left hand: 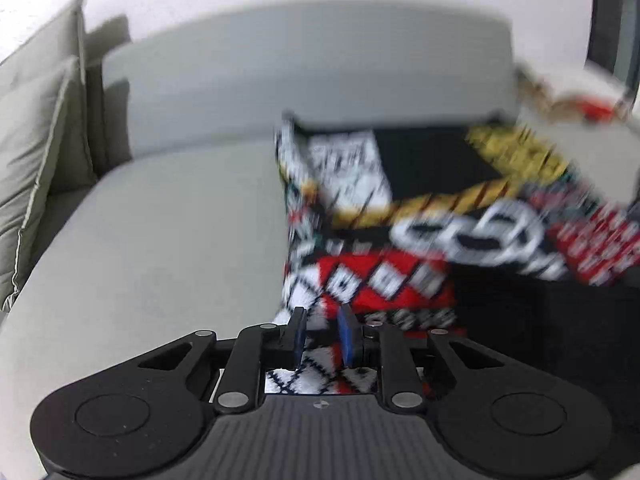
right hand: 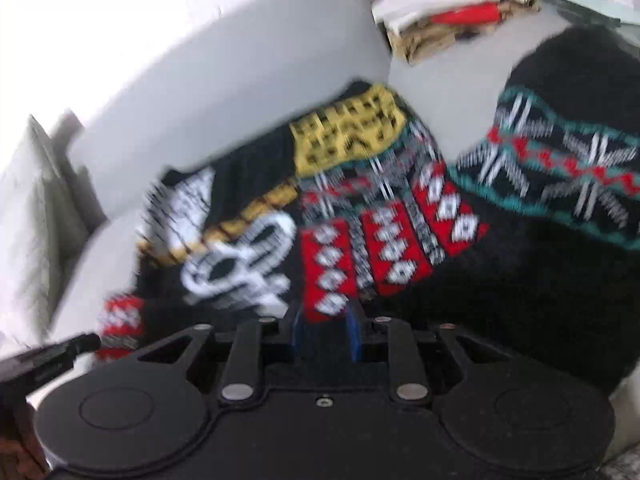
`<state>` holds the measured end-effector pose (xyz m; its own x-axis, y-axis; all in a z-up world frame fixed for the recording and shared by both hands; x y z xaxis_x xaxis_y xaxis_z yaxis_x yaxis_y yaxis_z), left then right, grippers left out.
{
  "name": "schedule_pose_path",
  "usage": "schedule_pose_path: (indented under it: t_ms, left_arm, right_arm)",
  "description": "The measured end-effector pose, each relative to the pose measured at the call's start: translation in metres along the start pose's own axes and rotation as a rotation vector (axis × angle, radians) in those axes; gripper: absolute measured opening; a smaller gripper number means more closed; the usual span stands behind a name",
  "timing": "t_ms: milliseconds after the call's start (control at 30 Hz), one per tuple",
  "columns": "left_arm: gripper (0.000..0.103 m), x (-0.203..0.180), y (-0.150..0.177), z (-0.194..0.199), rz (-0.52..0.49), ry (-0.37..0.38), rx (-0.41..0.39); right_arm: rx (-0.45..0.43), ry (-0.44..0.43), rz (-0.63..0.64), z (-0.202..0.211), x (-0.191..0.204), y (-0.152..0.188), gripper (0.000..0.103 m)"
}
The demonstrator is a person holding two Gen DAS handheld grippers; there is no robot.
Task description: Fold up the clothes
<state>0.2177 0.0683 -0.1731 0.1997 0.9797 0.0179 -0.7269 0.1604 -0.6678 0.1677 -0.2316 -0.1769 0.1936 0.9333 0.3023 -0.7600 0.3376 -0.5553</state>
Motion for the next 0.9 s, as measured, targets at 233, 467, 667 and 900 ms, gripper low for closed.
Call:
schedule_pose_path:
  t_ms: [233,467,667,900]
  left_arm:
    - [0.018,-0.003,0.001,0.021,-0.009,-0.032,0.033]
    - [0.019,-0.057,0.03,0.064,-0.107,0.074,0.032]
    - [0.016,-0.077,0.038,0.065,-0.179,0.024,0.047]
    - [0.03,-0.099,0.0,0.138,-0.15,0.132,-0.143]
  right_arm:
    - [0.028,-0.015,0.011,0.015,0.0,0.002,0.016]
    - [0.065,-0.066,0.1,0.047,0.013,0.035,0.018]
    - [0.083,-0.031,0.175,0.038,0.018,0.047,0.017]
    - [-0.1,-0.203,-0.243,0.136,-0.056,0.0,0.04]
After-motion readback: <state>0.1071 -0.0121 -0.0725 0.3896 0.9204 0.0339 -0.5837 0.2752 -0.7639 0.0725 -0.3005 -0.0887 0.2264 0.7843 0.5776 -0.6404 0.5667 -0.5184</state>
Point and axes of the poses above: each gripper's, at about its wrist camera, not at the fingertips, and z roughly against the way its jaws point, x to its left, y to its underside, the point moved 6 cm from there along -z, roughly the way its jaws point, and after that the axes turned 6 degrees about y, right-handed, at the moved point
